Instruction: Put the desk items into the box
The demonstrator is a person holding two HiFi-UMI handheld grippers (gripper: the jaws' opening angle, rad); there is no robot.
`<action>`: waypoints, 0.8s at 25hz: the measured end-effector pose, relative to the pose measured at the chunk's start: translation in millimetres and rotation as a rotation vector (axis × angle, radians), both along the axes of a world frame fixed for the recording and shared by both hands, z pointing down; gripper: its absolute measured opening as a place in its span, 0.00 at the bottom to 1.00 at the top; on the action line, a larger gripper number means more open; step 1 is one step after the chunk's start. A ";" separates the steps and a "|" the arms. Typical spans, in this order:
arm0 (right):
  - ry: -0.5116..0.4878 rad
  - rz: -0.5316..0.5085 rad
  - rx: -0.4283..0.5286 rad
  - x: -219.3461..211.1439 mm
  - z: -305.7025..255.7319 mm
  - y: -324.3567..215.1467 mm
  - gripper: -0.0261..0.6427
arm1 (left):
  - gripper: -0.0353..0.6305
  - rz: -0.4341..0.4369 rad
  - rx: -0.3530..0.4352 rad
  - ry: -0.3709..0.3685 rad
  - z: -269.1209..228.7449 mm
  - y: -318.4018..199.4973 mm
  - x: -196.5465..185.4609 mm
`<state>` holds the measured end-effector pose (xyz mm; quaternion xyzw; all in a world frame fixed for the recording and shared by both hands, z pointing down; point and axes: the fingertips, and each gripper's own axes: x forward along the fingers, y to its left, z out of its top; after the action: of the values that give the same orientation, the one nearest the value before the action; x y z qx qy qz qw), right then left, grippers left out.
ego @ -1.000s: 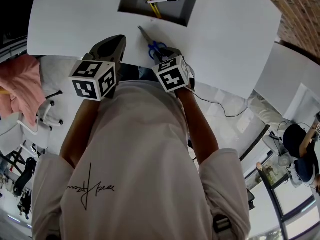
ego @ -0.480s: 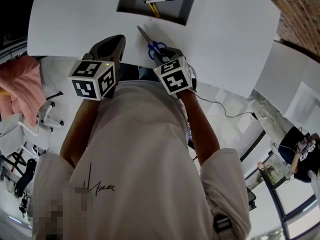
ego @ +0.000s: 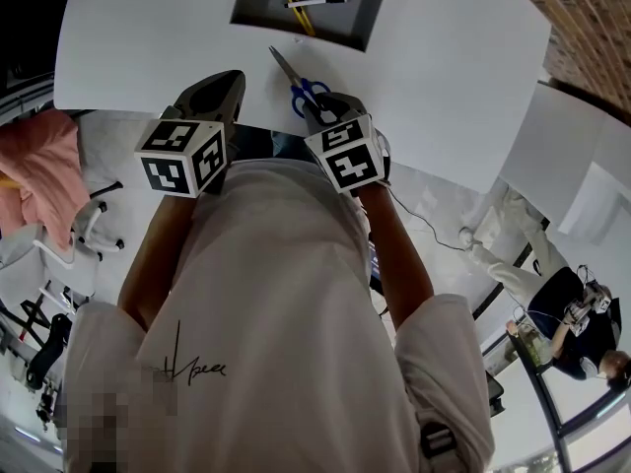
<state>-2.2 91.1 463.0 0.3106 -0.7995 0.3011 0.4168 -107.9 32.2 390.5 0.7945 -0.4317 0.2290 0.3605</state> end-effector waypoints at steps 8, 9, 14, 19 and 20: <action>-0.008 -0.002 0.029 3.4 -13.9 -6.2 0.18 | 0.06 0.001 0.002 -0.001 -1.0 -1.8 3.1; -0.006 -0.003 0.032 4.1 -15.4 -7.3 0.18 | 0.06 0.001 0.003 0.000 -1.0 -1.9 3.3; -0.007 -0.004 0.052 10.1 -23.2 -14.0 0.18 | 0.06 0.001 0.004 -0.001 -2.0 -3.3 6.9; -0.005 -0.003 0.068 13.9 -28.7 -20.9 0.18 | 0.06 0.000 0.006 -0.002 -3.0 -5.6 8.0; -0.005 -0.002 0.070 14.3 -30.0 -22.2 0.18 | 0.06 0.000 0.007 -0.002 -3.5 -6.0 8.3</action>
<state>12.1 68.9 433.1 0.3234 -0.8109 0.2732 0.4039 -99.6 26.2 387.0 0.7955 -0.4327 0.2285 0.3573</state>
